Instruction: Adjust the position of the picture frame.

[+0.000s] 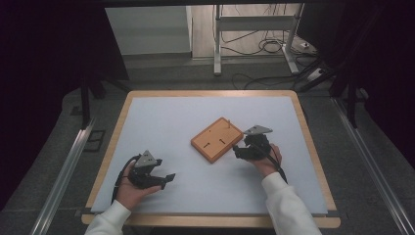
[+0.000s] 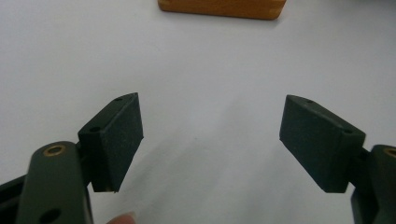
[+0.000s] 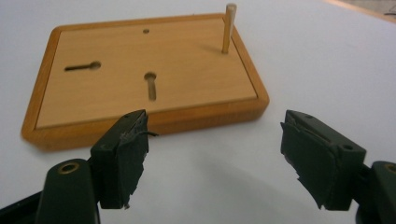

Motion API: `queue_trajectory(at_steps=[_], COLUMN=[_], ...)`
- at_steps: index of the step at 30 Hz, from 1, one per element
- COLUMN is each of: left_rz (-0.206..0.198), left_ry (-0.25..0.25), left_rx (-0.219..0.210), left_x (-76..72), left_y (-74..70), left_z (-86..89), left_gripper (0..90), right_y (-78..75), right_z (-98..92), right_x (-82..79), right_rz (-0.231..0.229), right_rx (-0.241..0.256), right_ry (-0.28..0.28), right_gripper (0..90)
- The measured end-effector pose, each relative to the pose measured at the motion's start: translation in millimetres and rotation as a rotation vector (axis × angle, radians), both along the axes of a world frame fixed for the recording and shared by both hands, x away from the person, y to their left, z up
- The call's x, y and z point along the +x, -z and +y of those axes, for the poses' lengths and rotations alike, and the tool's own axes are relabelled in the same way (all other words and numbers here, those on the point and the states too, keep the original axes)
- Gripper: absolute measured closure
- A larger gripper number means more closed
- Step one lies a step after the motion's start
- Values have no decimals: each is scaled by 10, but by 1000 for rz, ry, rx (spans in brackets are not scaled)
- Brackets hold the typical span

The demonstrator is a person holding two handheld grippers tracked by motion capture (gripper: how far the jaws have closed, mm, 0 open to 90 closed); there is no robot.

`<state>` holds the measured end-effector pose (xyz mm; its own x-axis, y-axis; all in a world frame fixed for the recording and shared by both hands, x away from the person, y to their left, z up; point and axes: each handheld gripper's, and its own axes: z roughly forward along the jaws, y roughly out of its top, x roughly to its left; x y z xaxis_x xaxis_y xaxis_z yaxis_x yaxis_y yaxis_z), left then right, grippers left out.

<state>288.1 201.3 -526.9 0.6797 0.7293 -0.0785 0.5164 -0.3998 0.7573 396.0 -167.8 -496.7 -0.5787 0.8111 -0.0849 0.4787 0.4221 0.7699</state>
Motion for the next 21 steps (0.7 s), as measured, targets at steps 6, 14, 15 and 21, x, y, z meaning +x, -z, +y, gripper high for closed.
queue_trajectory(at_steps=[6,14,15,21], left_rz=[1,3,3,8], left_ry=[3,11,12,0], left_rx=[2,7,8,9], left_x=[10,12,10,26], left_y=[12,15,14,21], left_z=[-9,-14,-13,3], left_gripper=[209,209,209,209], right_y=[-22,-9,-2,63], right_z=[87,219,231,288], right_x=[209,461,490,651], right_rz=[4,10,12,9], right_rx=[-1,-16,-15,-21], right_ry=[-14,-37,-34,-29], right_gripper=[292,372,385,447])
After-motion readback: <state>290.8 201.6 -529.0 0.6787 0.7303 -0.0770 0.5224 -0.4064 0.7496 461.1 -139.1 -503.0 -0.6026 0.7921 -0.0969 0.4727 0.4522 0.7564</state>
